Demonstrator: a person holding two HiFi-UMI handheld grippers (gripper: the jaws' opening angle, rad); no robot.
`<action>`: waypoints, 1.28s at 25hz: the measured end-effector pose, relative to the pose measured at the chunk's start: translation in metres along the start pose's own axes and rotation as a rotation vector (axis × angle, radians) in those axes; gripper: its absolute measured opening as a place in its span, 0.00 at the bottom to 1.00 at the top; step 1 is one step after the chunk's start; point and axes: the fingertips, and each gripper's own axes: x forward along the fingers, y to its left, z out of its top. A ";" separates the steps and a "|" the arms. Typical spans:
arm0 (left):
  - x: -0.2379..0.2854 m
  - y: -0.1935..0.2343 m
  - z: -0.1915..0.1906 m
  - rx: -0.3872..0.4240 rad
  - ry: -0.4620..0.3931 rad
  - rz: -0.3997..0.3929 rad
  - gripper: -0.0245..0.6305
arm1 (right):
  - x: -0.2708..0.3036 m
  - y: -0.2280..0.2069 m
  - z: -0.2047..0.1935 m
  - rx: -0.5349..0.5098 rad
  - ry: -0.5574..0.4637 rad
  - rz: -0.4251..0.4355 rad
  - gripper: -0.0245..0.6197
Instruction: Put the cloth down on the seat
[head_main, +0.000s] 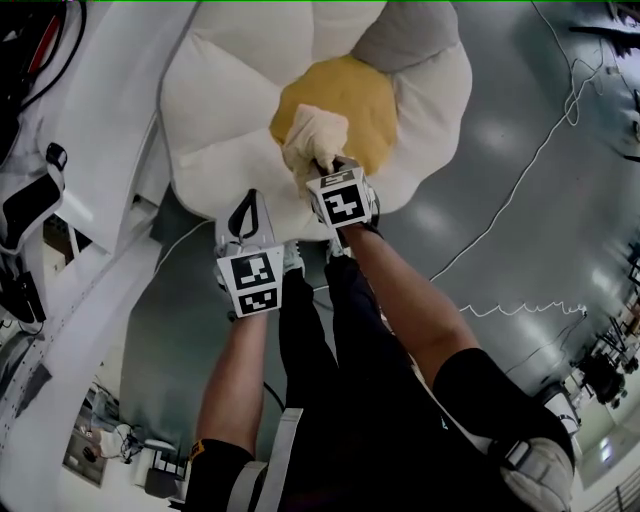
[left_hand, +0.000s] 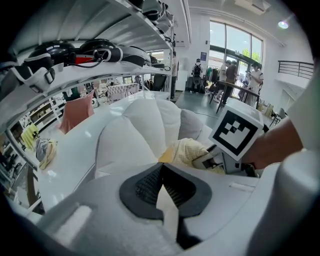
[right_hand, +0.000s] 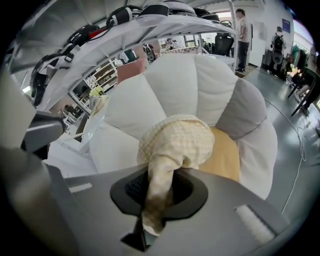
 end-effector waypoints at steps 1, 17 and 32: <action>-0.001 0.000 -0.002 -0.002 0.002 0.001 0.04 | 0.003 0.001 0.001 0.001 0.002 0.004 0.10; -0.010 -0.006 0.004 -0.062 -0.020 0.005 0.04 | -0.011 0.015 0.010 -0.007 -0.048 0.043 0.28; -0.112 -0.027 0.087 -0.047 -0.125 -0.026 0.04 | -0.206 0.047 0.050 -0.041 -0.318 -0.060 0.04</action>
